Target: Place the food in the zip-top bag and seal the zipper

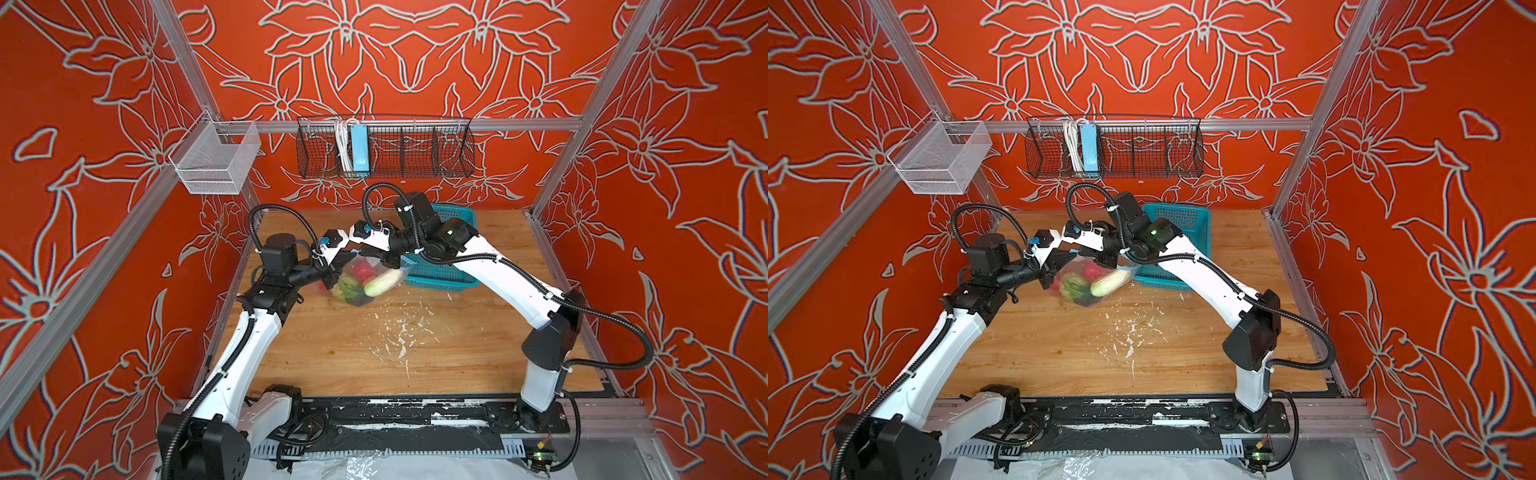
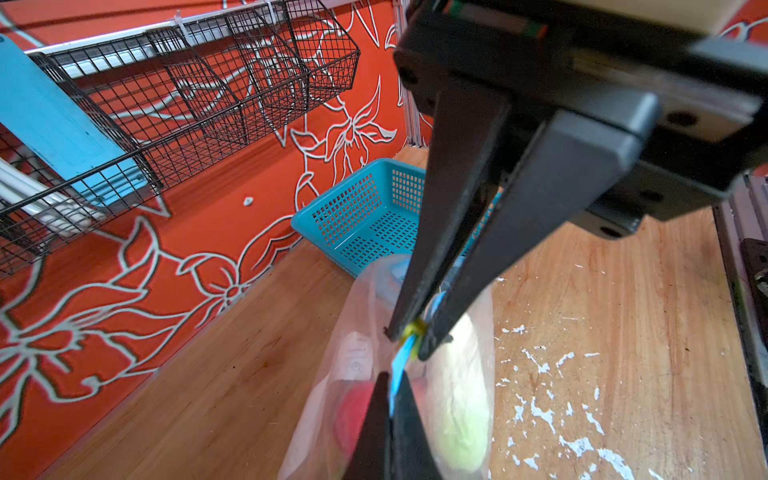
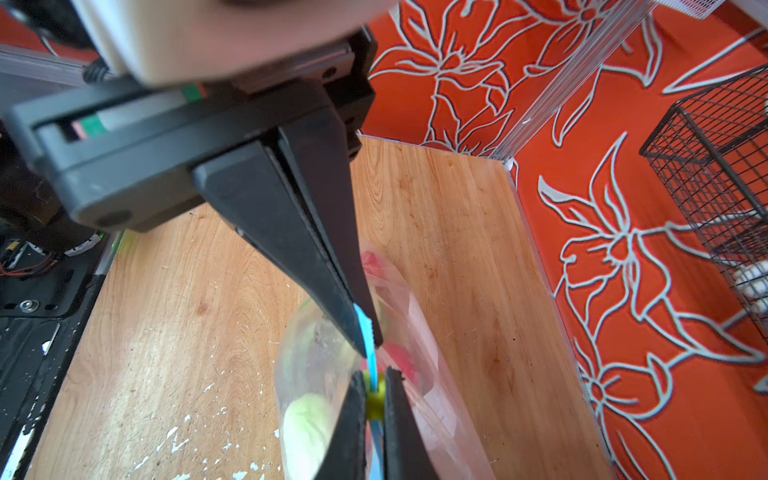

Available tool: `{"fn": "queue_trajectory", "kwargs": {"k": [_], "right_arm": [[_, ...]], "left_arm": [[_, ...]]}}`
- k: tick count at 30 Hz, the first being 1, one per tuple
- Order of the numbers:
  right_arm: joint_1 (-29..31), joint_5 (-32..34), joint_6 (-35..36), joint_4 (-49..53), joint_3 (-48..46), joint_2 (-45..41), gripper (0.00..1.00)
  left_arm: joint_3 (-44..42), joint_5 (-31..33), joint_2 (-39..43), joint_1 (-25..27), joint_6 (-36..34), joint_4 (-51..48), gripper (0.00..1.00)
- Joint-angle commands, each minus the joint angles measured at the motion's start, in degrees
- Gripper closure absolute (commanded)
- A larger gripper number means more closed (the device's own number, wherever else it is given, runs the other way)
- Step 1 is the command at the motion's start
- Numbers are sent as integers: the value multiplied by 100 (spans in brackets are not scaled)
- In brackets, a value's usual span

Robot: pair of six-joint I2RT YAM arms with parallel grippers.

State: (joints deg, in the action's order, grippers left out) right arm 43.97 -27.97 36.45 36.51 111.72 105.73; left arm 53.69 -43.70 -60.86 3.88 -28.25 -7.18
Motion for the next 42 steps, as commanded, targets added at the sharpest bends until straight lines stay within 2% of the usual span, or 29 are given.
{"fn": "queue_trajectory", "kwargs": {"k": [1,15,36,42], "right_arm": [[-169,179,143,590,43,143,100],[-318,194,134,611,-236,18,100],[-539,335,39,493,-986,-427,100],[-571,503,13,410,-1234,-577,100]], "left_arm": [[173,53,201,-11,33,493,100],[106,314,259,-10,29,538,100],[448,1734,224,-11,572,602,100],[529,1947,224,-11,679,610,100]]}}
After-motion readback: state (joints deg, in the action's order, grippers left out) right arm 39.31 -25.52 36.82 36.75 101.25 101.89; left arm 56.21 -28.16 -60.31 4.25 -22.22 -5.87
